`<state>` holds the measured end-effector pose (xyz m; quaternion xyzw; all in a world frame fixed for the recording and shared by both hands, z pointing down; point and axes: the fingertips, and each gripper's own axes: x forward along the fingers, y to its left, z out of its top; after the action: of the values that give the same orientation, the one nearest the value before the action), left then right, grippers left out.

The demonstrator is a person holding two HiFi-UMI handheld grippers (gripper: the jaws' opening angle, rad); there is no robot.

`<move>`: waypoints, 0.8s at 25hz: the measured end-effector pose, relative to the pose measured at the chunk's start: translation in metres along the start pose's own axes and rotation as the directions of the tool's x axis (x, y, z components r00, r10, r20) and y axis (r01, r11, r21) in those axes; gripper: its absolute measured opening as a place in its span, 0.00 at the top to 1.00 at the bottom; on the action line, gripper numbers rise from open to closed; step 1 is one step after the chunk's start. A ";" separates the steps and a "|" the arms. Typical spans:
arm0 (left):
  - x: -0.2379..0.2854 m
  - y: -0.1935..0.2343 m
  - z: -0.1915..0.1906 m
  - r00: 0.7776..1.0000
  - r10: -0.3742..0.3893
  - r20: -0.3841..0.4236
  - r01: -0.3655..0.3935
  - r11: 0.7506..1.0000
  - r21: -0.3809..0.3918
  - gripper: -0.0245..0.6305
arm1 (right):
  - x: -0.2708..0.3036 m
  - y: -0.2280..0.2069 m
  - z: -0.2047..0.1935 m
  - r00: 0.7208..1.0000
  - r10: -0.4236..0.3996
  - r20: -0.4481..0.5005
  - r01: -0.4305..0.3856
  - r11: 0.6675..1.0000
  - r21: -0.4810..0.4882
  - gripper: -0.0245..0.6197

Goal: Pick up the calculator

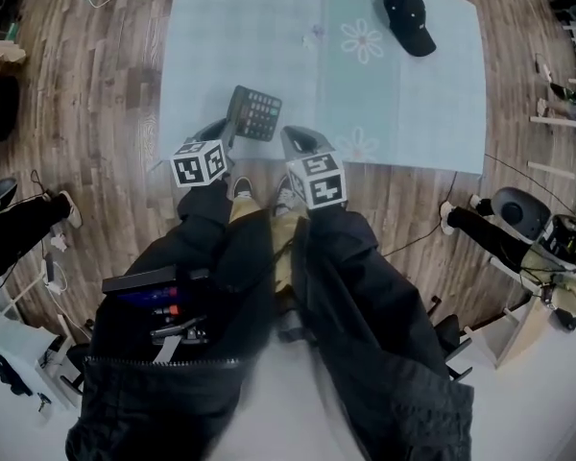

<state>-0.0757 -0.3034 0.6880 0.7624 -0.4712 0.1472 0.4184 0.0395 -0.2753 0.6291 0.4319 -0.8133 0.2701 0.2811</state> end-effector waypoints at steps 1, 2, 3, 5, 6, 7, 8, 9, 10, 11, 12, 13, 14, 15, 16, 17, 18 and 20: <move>-0.005 -0.007 0.008 1.000 -0.006 0.022 0.006 1.000 0.011 0.90 | -0.006 -0.001 0.007 1.000 -0.005 0.025 0.005 1.000 0.000 0.96; -0.010 -0.014 0.016 0.999 -0.012 0.048 0.011 1.000 0.022 0.90 | -0.012 -0.003 0.014 0.999 -0.011 0.053 0.012 1.000 0.000 0.96; -0.016 -0.021 0.026 0.997 -0.019 0.076 0.016 0.999 0.035 0.90 | -0.019 -0.004 0.022 0.996 -0.018 0.082 0.018 1.000 -0.002 0.96; -0.027 -0.036 0.048 0.991 -0.031 0.132 0.024 0.998 0.061 0.90 | -0.032 -0.008 0.040 0.990 -0.028 0.139 0.030 0.999 -0.011 0.96; -0.034 -0.044 0.059 0.986 -0.038 0.159 0.026 0.997 0.075 0.90 | -0.039 -0.009 0.050 0.985 -0.034 0.168 0.037 0.999 -0.017 0.96; -0.041 -0.051 0.071 0.981 -0.045 0.187 0.028 0.996 0.089 0.90 | -0.047 -0.011 0.062 0.979 -0.040 0.198 0.046 0.999 -0.025 0.96; -0.048 -0.059 0.083 0.975 -0.051 0.215 0.029 0.994 0.102 0.90 | -0.055 -0.013 0.073 0.972 -0.046 0.229 0.054 0.998 -0.033 0.96; -0.055 -0.066 0.094 0.968 -0.057 0.243 0.029 0.993 0.114 0.90 | -0.063 -0.014 0.084 0.964 -0.051 0.261 0.064 0.997 -0.040 0.96; -0.063 -0.074 0.105 0.960 -0.062 0.271 0.029 0.992 0.127 0.90 | -0.071 -0.015 0.094 0.955 -0.055 0.292 0.072 0.996 -0.048 0.96; -0.072 -0.081 0.116 0.951 -0.069 0.301 0.027 0.990 0.141 0.90 | -0.080 -0.016 0.105 0.945 -0.058 0.323 0.080 0.995 -0.055 0.96; -0.080 -0.089 0.129 0.940 -0.077 0.333 0.025 0.987 0.157 0.90 | -0.088 -0.017 0.116 0.933 -0.060 0.354 0.088 0.994 -0.062 0.96; -0.088 -0.097 0.142 0.927 -0.087 0.364 0.024 0.984 0.174 0.90 | -0.096 -0.019 0.128 0.921 -0.060 0.386 0.094 0.993 -0.070 0.96; -0.095 -0.106 0.156 0.914 -0.098 0.394 0.023 0.982 0.190 0.90 | -0.104 -0.021 0.140 0.908 -0.059 0.415 0.100 0.992 -0.076 0.96; -0.101 -0.116 0.169 0.901 -0.108 0.420 0.023 0.979 0.202 0.90 | -0.112 -0.023 0.151 0.896 -0.059 0.440 0.105 0.991 -0.082 0.96; -0.108 -0.125 0.179 0.888 -0.119 0.444 0.024 0.977 0.213 0.90 | -0.121 -0.025 0.160 0.885 -0.059 0.461 0.111 0.990 -0.086 0.96; -0.115 -0.134 0.188 0.875 -0.130 0.466 0.027 0.975 0.222 0.90 | -0.130 -0.026 0.167 0.874 -0.058 0.482 0.117 0.989 -0.092 0.96; -0.122 -0.143 0.196 0.862 -0.141 0.487 0.029 0.973 0.230 0.90 | -0.139 -0.027 0.173 0.863 -0.058 0.502 0.123 0.988 -0.097 0.96; -0.136 -0.156 0.209 0.836 -0.160 0.524 0.030 0.968 0.249 0.90 | -0.154 -0.025 0.186 0.837 -0.057 0.544 0.137 0.985 -0.108 0.96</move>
<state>-0.0496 -0.3527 0.3996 0.8387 -0.5109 -0.0409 0.1842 0.0920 -0.3293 0.3980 0.5099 -0.8536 0.0645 0.0848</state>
